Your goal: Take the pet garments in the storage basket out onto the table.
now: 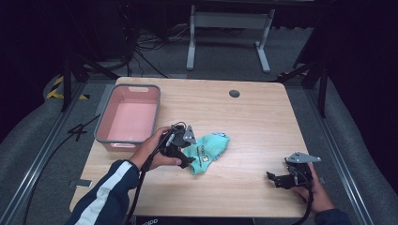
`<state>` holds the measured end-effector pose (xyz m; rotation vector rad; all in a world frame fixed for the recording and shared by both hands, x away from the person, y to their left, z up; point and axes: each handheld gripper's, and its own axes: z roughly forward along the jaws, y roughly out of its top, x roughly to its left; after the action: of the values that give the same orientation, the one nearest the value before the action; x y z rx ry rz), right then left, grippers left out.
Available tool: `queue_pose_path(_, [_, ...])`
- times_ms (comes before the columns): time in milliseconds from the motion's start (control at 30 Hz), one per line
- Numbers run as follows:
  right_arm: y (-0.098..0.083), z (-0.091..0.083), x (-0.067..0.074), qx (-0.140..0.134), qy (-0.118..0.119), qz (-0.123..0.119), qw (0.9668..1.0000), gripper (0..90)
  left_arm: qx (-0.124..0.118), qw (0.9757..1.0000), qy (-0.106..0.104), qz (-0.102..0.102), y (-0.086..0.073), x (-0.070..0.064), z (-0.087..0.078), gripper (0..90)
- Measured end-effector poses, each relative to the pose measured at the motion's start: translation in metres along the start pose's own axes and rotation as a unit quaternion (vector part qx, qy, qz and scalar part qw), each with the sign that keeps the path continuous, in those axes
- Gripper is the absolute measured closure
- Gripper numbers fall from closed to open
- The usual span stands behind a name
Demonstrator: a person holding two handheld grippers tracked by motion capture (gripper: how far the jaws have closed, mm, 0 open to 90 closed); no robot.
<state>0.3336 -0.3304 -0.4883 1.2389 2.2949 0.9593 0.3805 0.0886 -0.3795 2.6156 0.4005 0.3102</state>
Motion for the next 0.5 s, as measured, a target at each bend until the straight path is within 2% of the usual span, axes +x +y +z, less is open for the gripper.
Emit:
queue_pose_path(300, [0.0, 0.0, 0.0, 0.0, 0.0, 0.0, 1.0, 0.6, 0.014, 0.9997, 0.009, 0.017, -0.024, -0.008, -0.002, 24.0])
queue_pose_path(400, [0.0, 0.0, 0.0, 0.0, 0.0, 0.0, 1.0, 0.6, 0.016, 0.9995, -0.001, 0.026, -0.032, -0.01, -0.002, 24.5])
queue_pose_path(500, [0.0, 0.0, 0.0, 0.0, 0.0, 0.0, 1.0, 0.6, 0.015, 0.9994, -0.001, 0.031, -0.042, -0.012, -0.003, 23.4])
